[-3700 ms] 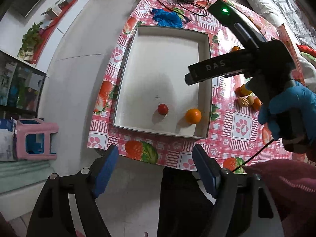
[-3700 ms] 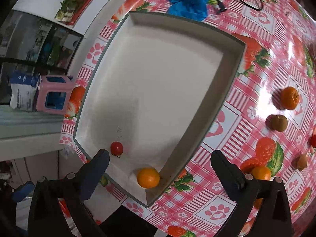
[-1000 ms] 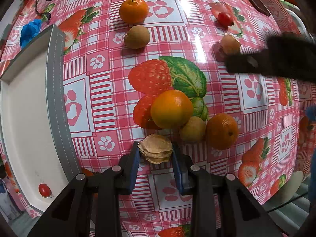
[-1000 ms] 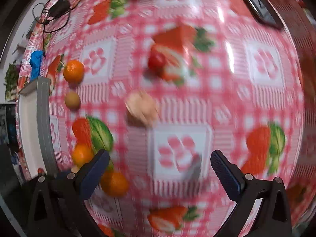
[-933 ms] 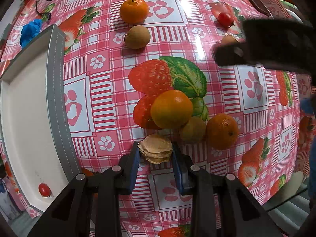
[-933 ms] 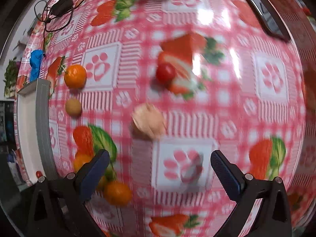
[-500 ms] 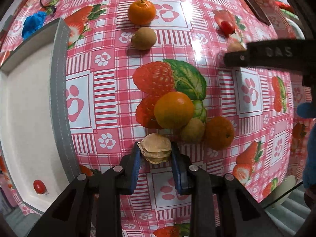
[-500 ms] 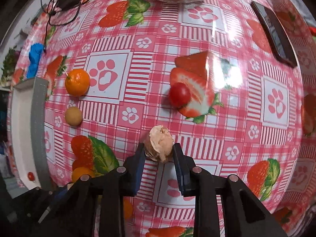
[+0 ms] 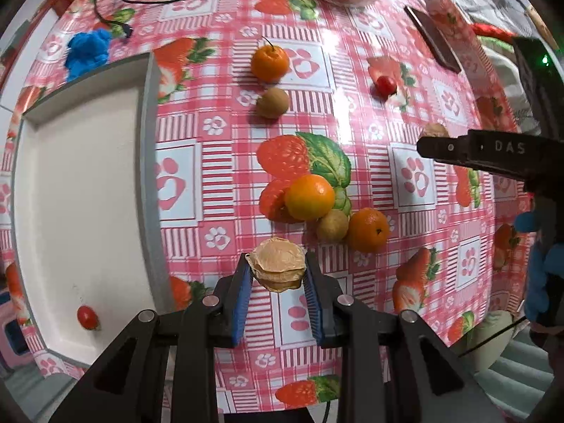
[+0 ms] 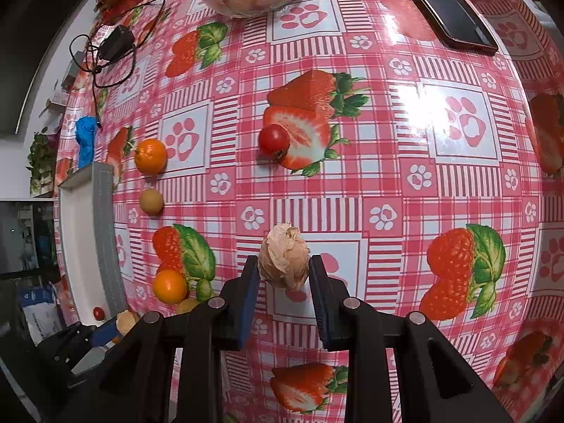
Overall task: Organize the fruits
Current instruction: 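Carry the physalis in the left tool while the right tool carries the beige fruit over the tray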
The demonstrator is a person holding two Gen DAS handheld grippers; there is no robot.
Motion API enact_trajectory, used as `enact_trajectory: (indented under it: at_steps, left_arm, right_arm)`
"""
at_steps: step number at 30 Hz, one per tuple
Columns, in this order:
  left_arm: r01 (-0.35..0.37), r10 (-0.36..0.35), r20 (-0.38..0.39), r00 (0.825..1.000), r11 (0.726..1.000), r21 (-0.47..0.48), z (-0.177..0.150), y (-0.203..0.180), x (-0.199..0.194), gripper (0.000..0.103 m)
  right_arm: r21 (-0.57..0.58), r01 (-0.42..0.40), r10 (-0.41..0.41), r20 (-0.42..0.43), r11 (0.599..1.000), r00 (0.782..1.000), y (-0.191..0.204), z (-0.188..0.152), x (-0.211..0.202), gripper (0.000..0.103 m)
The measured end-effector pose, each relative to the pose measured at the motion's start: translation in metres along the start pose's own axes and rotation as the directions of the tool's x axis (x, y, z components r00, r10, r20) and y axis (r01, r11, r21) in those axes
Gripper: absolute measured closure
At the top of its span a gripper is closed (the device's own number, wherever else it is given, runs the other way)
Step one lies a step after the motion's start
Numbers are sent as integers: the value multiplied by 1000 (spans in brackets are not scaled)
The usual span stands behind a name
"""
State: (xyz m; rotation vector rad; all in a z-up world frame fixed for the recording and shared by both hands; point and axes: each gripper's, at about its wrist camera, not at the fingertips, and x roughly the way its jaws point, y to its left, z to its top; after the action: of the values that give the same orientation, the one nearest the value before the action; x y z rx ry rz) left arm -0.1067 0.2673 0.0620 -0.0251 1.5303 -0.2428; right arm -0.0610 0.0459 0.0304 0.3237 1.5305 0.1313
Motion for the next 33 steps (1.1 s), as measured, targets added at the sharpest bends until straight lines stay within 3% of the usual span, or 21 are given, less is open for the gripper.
enact_trajectory:
  at_steps: [6, 17, 26, 33]
  left_arm:
    - [-6, 8, 37, 999, 999, -43, -5, 14, -23, 72]
    - [-34, 48, 93, 995, 988, -152, -11, 65, -43, 72]
    - [-74, 98, 95, 991, 970, -231, -22, 124, -46, 72]
    - [-105, 122, 49, 991, 959, -265, -30, 164, -31, 72]
  right_arm:
    - [-58, -33, 34, 20, 998, 999, 15, -8, -23, 73]
    - [-213, -82, 86, 11, 974, 996, 101, -9, -30, 73]
    - [-326, -108, 104, -31, 939, 994, 183, -12, -6, 73]
    - [-384, -115, 89, -85, 916, 992, 234, -21, 23, 73]
